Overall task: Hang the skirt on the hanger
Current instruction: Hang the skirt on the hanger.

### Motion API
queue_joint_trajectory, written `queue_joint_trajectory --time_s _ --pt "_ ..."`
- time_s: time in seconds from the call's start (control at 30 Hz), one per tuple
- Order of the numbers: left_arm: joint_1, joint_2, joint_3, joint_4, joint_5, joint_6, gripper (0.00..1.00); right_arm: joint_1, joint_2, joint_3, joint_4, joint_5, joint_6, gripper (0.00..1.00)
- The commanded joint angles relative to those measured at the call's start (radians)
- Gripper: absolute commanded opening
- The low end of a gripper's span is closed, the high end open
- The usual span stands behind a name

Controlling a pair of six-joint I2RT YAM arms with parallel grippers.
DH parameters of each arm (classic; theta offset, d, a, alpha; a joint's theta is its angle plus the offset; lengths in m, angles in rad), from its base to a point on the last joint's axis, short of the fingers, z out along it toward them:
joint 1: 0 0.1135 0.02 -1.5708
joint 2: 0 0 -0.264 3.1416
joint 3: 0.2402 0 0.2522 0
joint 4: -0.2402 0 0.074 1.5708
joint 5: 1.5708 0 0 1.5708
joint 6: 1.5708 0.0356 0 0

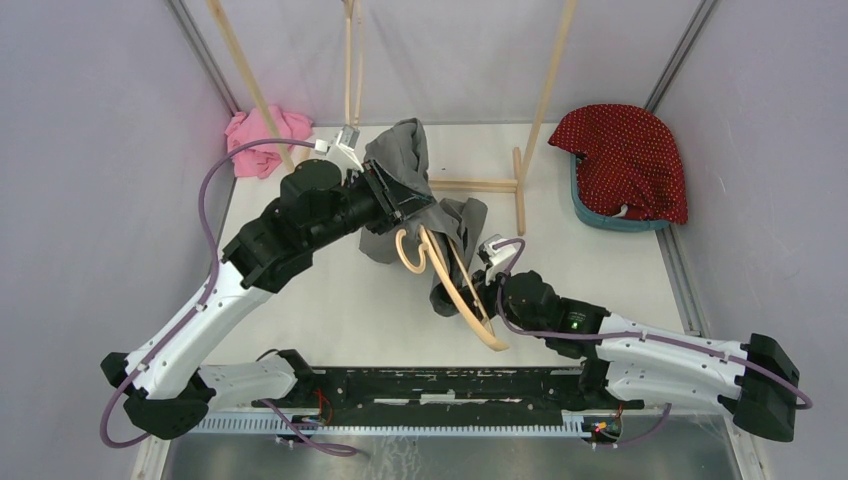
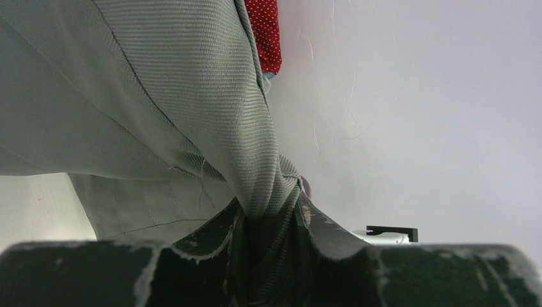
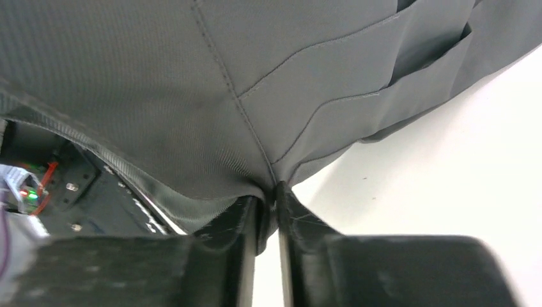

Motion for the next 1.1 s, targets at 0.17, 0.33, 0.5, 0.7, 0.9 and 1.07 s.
queue_joint_trajectory --time_s 0.17,0.33,0.5,0.7,0.9,1.07 --pt "0.004 -0.028 0.081 0.034 -0.092 0.066 0.03 -0.002 -0.113 0.047 -0.056 0.035 -0.018 0.01" --pt "0.009 -0.035 0.093 -0.031 -0.231 0.115 0.03 -0.002 -0.176 0.128 -0.226 0.022 -0.022 0.01" --pt "0.020 -0.047 0.078 -0.021 -0.330 0.137 0.03 -0.001 -0.184 0.171 -0.334 -0.042 0.005 0.01" --pt "0.030 -0.088 0.037 0.029 -0.416 0.128 0.03 -0.002 -0.187 0.145 -0.369 -0.084 0.020 0.01" --pt "0.034 -0.100 0.012 0.073 -0.430 0.109 0.03 -0.002 -0.161 0.131 -0.354 -0.118 0.020 0.01" --pt "0.035 -0.113 -0.011 0.110 -0.429 0.090 0.03 -0.001 -0.125 0.124 -0.331 -0.157 0.018 0.01"
